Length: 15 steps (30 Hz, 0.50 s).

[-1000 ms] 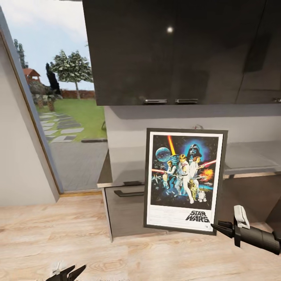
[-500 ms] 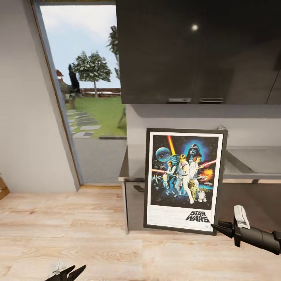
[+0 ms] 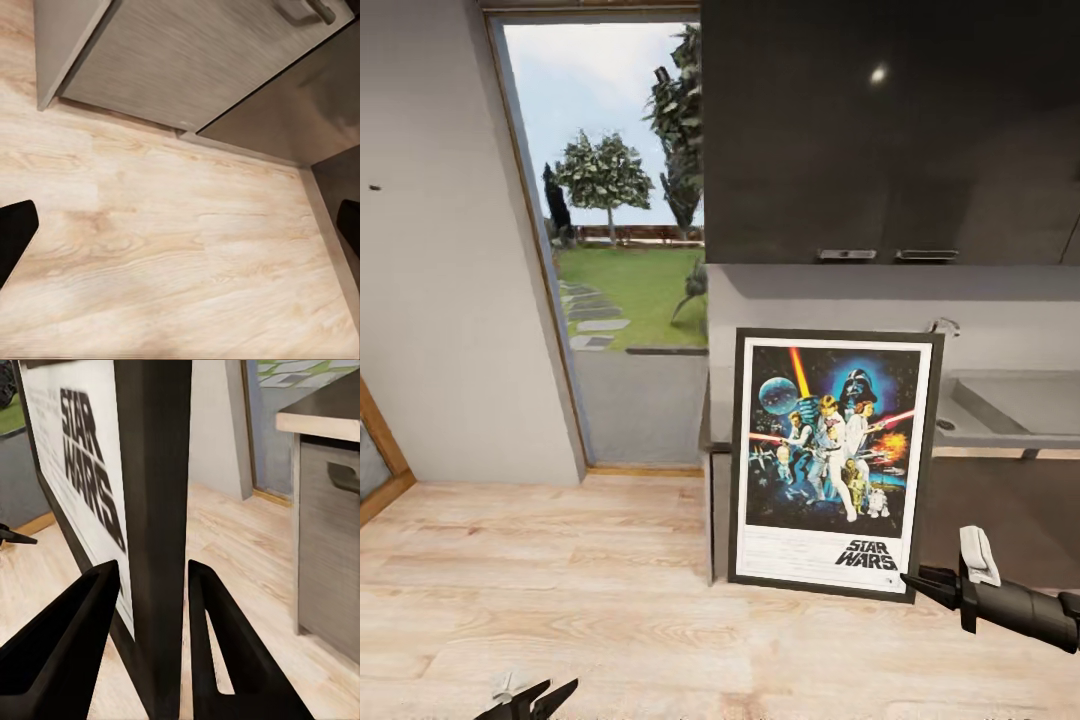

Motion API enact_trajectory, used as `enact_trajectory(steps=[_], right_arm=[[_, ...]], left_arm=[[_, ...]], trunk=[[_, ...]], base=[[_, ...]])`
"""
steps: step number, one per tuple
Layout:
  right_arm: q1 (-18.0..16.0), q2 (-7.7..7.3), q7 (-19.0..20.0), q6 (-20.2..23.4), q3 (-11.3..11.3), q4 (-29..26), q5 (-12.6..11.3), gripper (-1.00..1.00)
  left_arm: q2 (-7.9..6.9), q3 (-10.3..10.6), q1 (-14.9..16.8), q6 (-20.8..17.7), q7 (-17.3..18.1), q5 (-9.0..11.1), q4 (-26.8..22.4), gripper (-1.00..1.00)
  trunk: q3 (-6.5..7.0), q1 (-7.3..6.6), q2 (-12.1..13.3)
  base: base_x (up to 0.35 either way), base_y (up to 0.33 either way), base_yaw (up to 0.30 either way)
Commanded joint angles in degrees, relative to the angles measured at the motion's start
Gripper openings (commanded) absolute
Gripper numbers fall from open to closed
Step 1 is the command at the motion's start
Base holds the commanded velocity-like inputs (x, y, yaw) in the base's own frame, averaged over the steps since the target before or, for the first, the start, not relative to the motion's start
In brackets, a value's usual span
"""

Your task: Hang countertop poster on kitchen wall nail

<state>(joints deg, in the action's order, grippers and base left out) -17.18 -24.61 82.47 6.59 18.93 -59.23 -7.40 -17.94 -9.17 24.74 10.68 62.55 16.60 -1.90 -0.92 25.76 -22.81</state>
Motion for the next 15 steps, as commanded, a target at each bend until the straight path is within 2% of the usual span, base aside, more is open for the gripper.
enact_trajectory(steps=[1,8,15], right_arm=[[0.0,0.0,0.4,0.8,0.0,0.0,-0.2,-1.0],[0.0,0.0,0.4,0.7,0.0,0.0,-0.2,-1.0],[0.0,0.0,0.4,0.7,-0.1,0.0,-0.2,-1.0]], left_arm=[[-0.03,-0.4,0.0,0.3,0.1,-0.4,0.1,1.0],[-0.11,-0.4,0.0,0.2,0.1,-0.4,0.1,1.0],[-0.11,-0.5,0.0,0.2,0.1,-0.4,0.1,1.0]], trunk=[[-0.1,0.02,-0.1],[-0.1,0.02,-0.1],[-0.1,0.02,-0.1]], base=[[-0.096,0.275,0.001],[-0.035,0.286,0.063],[0.044,0.281,0.239]])
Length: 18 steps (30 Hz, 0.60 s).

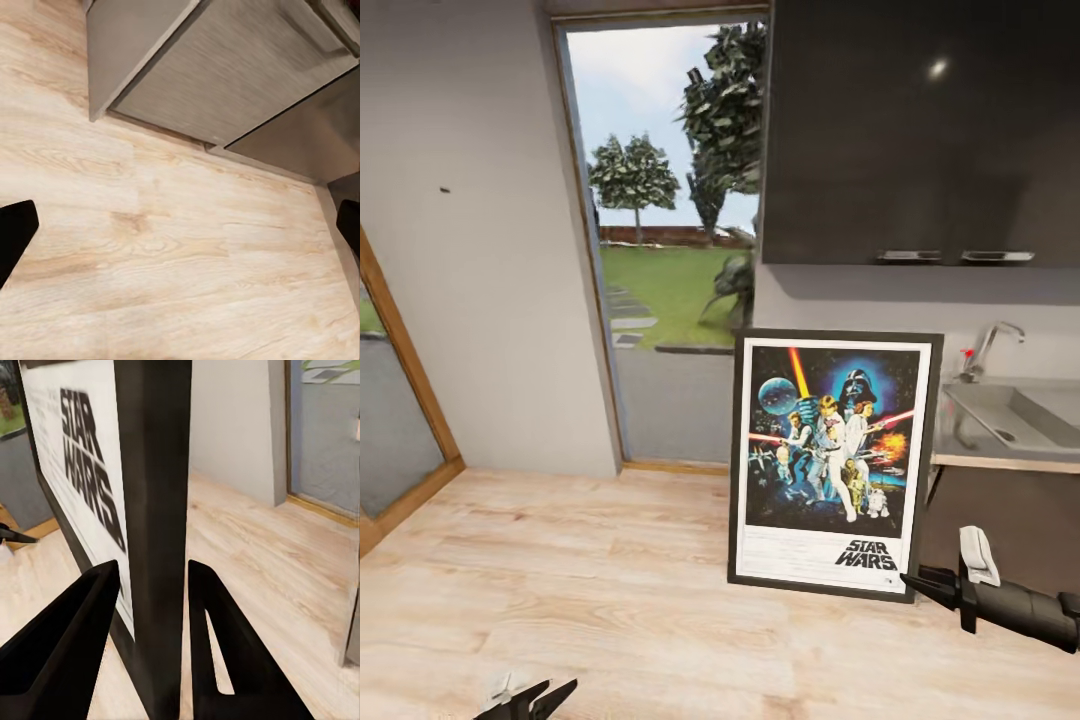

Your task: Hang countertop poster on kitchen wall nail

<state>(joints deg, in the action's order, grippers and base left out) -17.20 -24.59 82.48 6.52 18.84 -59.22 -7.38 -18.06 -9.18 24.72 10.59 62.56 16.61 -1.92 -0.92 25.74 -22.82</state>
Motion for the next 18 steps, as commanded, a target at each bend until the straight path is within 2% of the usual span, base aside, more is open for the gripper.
enact_trajectory(steps=[1,12,15,17,18], right_arm=[[0.0,-0.01,0.4,0.8,0.0,0.0,-0.2,-1.0],[0.0,-0.01,0.4,0.8,-0.1,-1.2,-0.2,-1.0],[0.0,-0.01,0.4,0.8,-0.1,-1.4,-0.2,-1.0],[0.0,-0.01,0.4,0.8,-0.1,-1.6,-0.2,-1.0],[0.0,-0.01,0.4,0.8,-0.1,-1.6,-0.2,-1.0]], left_arm=[[0.0,-0.4,0.1,0.3,0.1,-0.4,0.1,1.0],[-0.24,-0.5,0.0,0.3,-0.4,-0.3,0.1,1.0],[-0.76,-0.5,-0.6,0.3,-3.0,2.2,0.2,1.0],[-0.98,-0.5,-1.7,0.3,-4.9,7.5,0.3,1.0],[-1.01,-0.5,-2.1,0.3,-5.1,8.8,0.3,1.0]], trunk=[[-0.1,0.04,-0.1],[-0.1,0.04,-0.1],[-0.1,0.04,-0.1],[-0.1,0.04,-0.1],[-0.1,0.04,-0.1]], base=[[0.062,0.156,0.28],[0.033,0.06,0.29],[0.149,0.141,0.293],[0.163,0.146,0.293],[0.114,0.102,0.293]])
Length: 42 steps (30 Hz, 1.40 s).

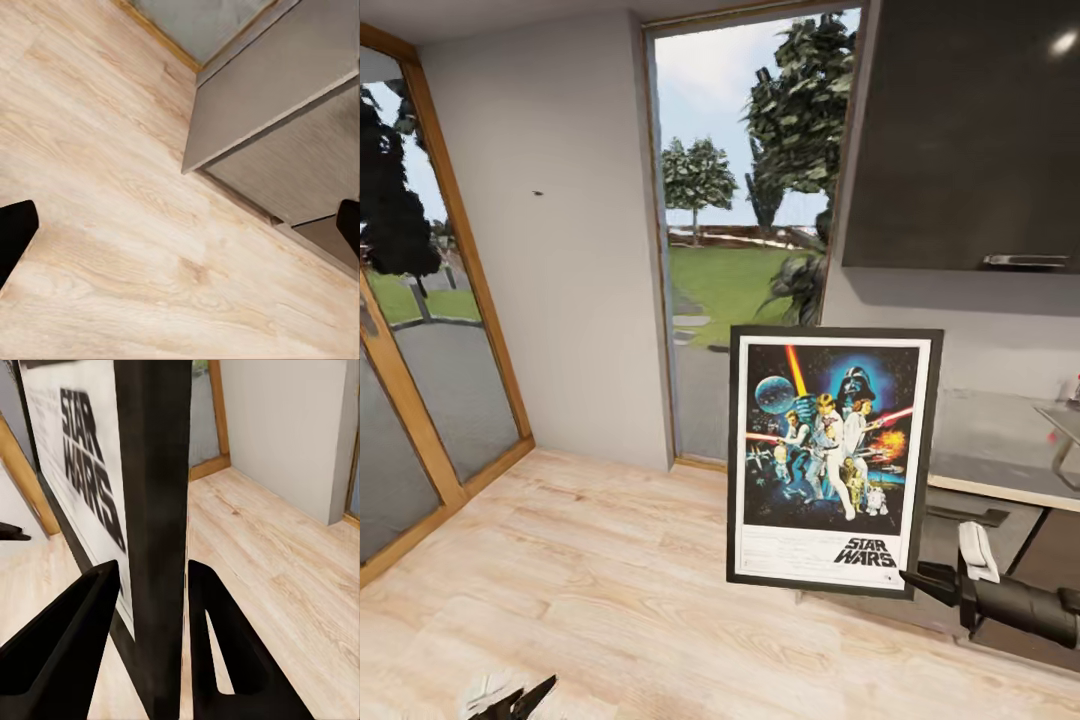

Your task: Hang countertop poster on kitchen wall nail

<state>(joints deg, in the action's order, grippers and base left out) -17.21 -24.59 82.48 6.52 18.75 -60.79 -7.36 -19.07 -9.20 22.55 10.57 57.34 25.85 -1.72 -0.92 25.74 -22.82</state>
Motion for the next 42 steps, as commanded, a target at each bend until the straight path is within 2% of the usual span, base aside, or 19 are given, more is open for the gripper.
enact_trajectory(steps=[1,3,7,13,17,24,42], right_arm=[[0.0,-0.02,0.4,0.8,0.1,0.0,-0.2,-1.0],[0.0,-0.02,0.4,0.8,0.2,-0.1,-0.2,-1.0],[0.0,-0.02,0.4,0.8,0.3,-0.1,-0.2,-1.0],[0.0,-0.02,0.3,0.7,0.3,-0.1,-0.2,-1.0],[0.0,-0.02,0.3,0.6,0.2,-0.1,-0.1,-1.0],[0.0,-0.02,0.3,0.6,0.2,-0.1,-0.1,-1.0],[0.0,0.4,0.2,0.4,0.3,0.0,-0.1,-1.0]], left_arm=[[-0.03,-0.5,-0.9,0.4,-0.3,1.7,0.1,1.0],[-0.05,-0.5,-2.9,0.4,-0.8,4.3,0.1,1.0],[0.08,-0.5,-5.3,0.3,-1.2,5.8,0.2,1.0],[0.05,-0.8,-6.3,-0.2,-2.6,6.3,0.2,1.0],[-0.06,-0.9,-6.4,-3.7,-3.0,6.4,0.1,1.0],[-0.12,-1.0,-6.5,-5.1,-3.1,6.4,0.1,1.0],[-0.56,-1.0,-6.5,-5.6,-3.1,6.4,0.0,1.0]], trunk=[[-0.09,0.05,-0.1],[-0.09,0.05,-0.1],[-0.09,0.05,-0.1],[-0.09,0.05,-0.1],[-0.09,0.05,-0.1],[-0.09,0.05,-0.1],[-0.09,0.05,-0.1]], base=[[0.073,0.065,0.293],[0.038,0.034,0.293],[0.015,0.013,0.293],[0.098,0.039,0.293],[0.27,0.115,0.293],[0.294,0.193,0.254],[0.251,0.274,0.022]])
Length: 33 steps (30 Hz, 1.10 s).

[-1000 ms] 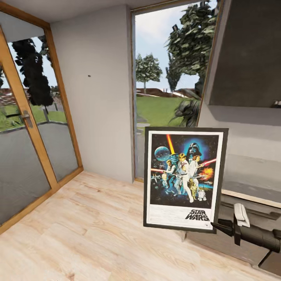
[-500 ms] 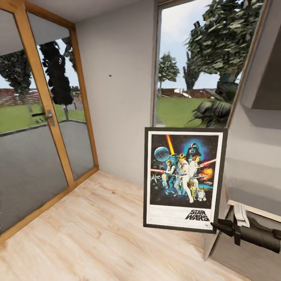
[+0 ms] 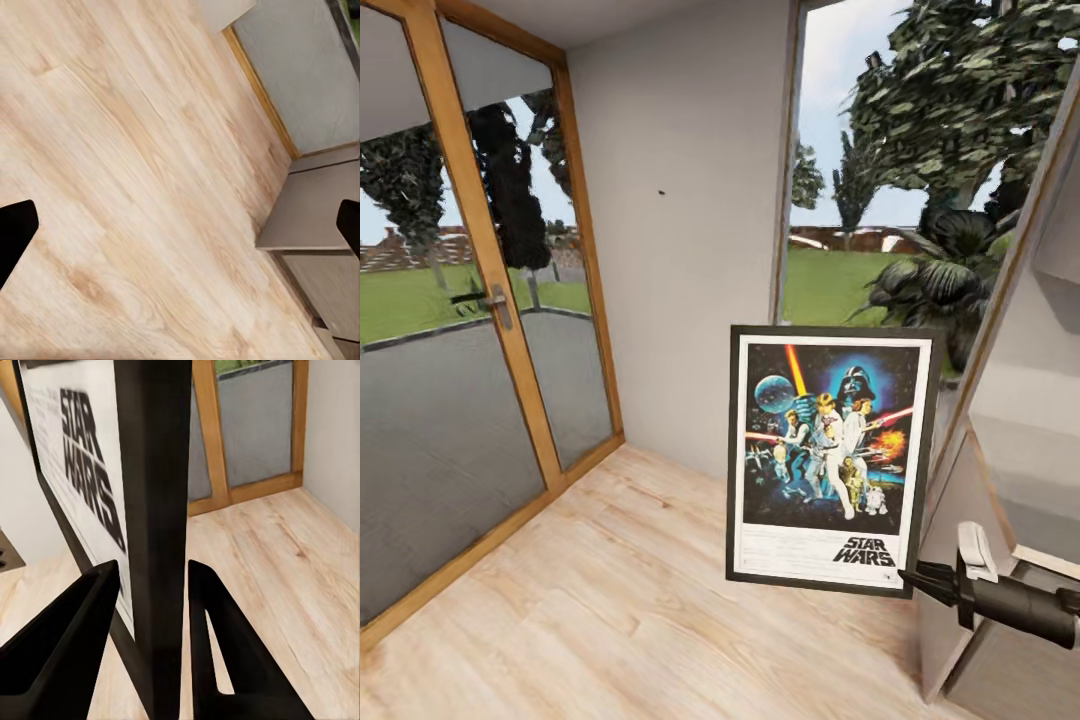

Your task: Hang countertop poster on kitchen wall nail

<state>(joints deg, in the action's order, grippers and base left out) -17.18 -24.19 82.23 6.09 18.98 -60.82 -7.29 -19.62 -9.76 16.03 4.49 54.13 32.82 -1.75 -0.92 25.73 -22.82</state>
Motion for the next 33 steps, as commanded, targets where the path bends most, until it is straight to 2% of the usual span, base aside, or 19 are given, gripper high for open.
enact_trajectory(steps=[1,33], right_arm=[[0.0,0.03,0.4,0.8,0.0,0.0,-0.2,-1.0],[0.0,0.41,-0.1,0.6,0.0,0.1,-0.2,-1.0]], left_arm=[[-0.03,-0.4,0.1,0.5,0.1,-0.6,0.1,1.0],[-0.07,-0.4,0.1,0.4,0.1,-0.6,0.1,1.0]], trunk=[[-0.1,0.06,-0.1],[-0.1,0.06,-0.1]], base=[[0.229,0.294,0.0],[0.238,0.286,0.0]])
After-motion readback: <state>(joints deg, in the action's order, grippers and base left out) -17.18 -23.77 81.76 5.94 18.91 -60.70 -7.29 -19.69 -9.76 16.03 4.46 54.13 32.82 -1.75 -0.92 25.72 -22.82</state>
